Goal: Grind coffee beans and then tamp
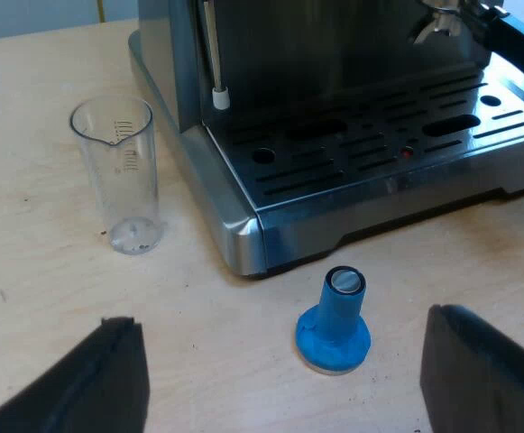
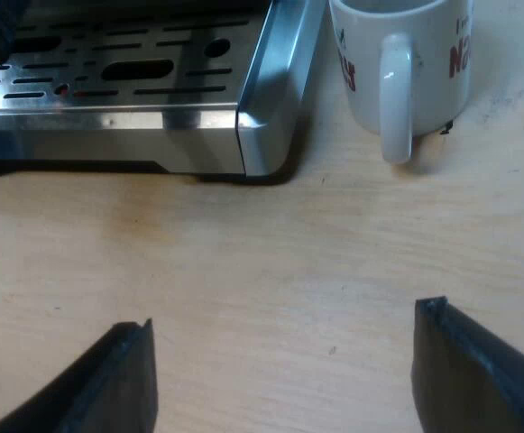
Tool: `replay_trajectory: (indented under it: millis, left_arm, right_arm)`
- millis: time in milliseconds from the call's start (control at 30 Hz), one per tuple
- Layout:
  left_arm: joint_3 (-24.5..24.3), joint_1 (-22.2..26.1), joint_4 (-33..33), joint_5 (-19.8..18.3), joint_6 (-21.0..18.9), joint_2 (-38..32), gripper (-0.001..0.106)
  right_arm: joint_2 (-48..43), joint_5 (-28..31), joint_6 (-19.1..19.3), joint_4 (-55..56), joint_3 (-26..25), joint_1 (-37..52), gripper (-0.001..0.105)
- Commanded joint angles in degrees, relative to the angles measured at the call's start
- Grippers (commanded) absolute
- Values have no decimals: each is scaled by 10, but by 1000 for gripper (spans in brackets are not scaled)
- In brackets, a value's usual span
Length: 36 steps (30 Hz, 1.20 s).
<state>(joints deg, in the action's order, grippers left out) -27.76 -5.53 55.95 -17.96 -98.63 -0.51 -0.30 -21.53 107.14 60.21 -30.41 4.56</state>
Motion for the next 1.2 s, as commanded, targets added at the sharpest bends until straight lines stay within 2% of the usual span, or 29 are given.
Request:
replay_trajectory:
  millis: [33, 167, 267, 433, 567, 900, 1067, 1200]
  left_arm:
    - [-4, -3, -6, -9, -6, -22, 65]
    - [-16, -16, -12, -12, -29, -8, 65]
    - [-20, -44, -25, -14, -29, 7, 65]
    - [-21, -59, -42, -16, -29, 18, 65]
    - [-21, -94, -79, -19, -29, 53, 65]
    - [-21, -175, -177, -64, -29, 150, 65]
    - [-9, -200, -225, -64, -27, 173, 65]
    - [24, -206, -273, -89, -27, 176, 65]
  right_arm:
    - [-24, -2, 7, -4, -21, 3, 62]
    - [-22, -2, 7, -4, -27, 3, 62]
    - [-6, -11, 5, -4, -35, 1, 62]
    - [20, -18, 5, -4, -50, -13, 62]
    - [92, -37, 5, -4, -86, -68, 62]
    - [169, -54, 7, -60, -97, -182, 62]
    - [194, -35, 7, -92, -97, -238, 62]
    - [213, 9, 7, -109, -97, -302, 62]
